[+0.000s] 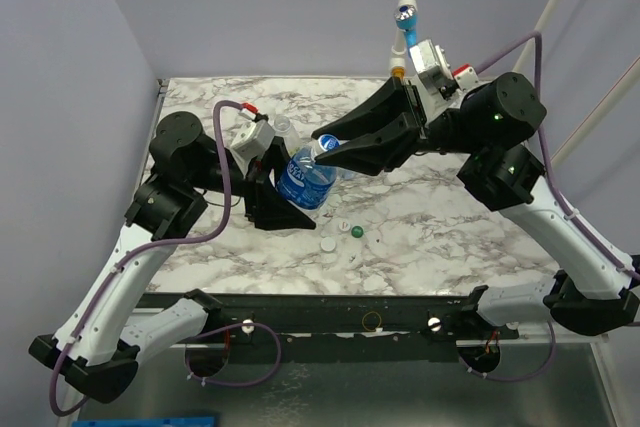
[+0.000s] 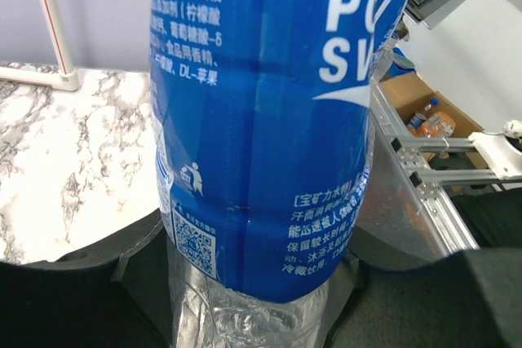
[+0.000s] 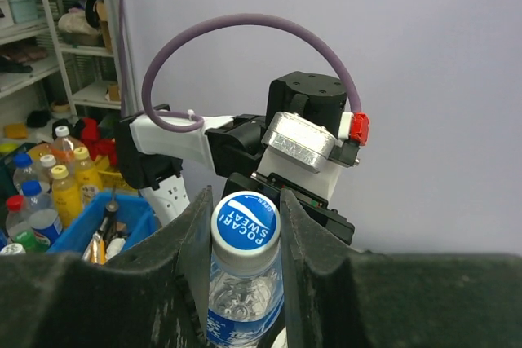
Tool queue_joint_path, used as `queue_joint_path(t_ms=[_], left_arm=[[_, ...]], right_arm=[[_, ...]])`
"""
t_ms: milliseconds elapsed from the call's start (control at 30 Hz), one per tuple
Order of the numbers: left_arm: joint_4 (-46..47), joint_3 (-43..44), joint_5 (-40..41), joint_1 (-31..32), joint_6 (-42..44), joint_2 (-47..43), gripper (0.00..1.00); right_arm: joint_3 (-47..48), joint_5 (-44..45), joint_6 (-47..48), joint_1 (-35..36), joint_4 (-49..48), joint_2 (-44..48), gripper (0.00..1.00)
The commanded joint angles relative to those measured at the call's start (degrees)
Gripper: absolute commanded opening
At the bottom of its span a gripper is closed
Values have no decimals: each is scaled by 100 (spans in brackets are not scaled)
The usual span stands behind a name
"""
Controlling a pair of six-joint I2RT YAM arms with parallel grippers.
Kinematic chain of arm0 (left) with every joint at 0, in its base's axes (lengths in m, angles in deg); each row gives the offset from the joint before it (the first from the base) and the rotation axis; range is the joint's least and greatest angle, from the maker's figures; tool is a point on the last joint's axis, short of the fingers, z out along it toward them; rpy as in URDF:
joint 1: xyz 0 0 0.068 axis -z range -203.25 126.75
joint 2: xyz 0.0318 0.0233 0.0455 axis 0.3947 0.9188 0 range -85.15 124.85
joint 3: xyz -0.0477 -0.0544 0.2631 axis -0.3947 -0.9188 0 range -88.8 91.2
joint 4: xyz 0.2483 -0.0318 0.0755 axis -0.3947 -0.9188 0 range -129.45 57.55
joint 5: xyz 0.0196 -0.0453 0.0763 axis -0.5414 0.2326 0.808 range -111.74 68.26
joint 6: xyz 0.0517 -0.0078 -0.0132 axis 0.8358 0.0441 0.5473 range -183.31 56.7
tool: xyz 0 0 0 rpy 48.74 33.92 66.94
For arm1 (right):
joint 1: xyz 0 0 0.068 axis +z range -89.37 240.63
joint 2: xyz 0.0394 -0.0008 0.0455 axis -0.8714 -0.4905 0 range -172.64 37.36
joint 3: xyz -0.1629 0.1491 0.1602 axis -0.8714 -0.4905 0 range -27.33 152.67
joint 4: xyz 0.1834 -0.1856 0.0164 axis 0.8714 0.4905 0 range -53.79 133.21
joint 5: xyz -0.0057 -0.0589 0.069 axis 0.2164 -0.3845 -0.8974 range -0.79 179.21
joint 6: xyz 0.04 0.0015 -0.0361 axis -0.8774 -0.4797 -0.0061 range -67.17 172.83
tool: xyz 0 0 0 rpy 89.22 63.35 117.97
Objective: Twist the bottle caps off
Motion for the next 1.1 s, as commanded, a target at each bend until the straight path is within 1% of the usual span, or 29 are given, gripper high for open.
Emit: queue_joint_path(t_ms=[0,33,67,100,133,200,267,333,400,433,500,700,800,900,933,967,1067], left_arm=[[30,86,166,-51,-343,95,0],[29,71,260,-51,-271,88,0],[24,39,381,-51,-153,70,0],[11,13,629,-51,14,50,0],[-12,-22,905,-51,162,27,0],[-78,-83,1695,-51,565,-20,0],[-124,-114,2424,-51,946,-27,0],[-129,-158,3076,-51,1296,-47,0],[-128,-169,3719,-51,1506,-28,0],[-128,-174,3963,-51,1565,-18,0],[-134,-193,4239,-51,1765,-18,0],[-128,-273,4415,-51,1782,-61,0],[-129,-309,4396,-48,1770,-104,0],[-128,-351,4382,-51,1787,-132,0],[-128,-374,4369,-51,1790,-145,0],[-128,-394,4358,-51,1807,-158,0],[-132,-472,4318,-48,1827,-201,0]], right_arm=[[-97,-482,220,128,541,35,35],[-103,-83,229,132,577,84,53],[-88,455,251,132,629,107,61],[-3,954,261,128,753,105,73],[93,1541,225,128,866,75,80],[324,2332,195,130,1109,-16,92],[574,2912,86,134,1354,-164,97],[965,3450,-25,128,1690,-384,97],[1426,4168,-212,130,2199,-688,96],[1596,4505,-258,131,2371,-830,95],[1754,4878,-316,128,2487,-983,91],[1923,4724,-411,129,2489,-1246,85],[1864,4643,-464,128,2343,-1250,74],[1759,4641,-513,128,2134,-1202,57],[1716,4642,-526,133,2076,-1187,53],[1687,4472,-545,128,2024,-1173,51],[1656,4361,-571,128,1948,-1173,51]])
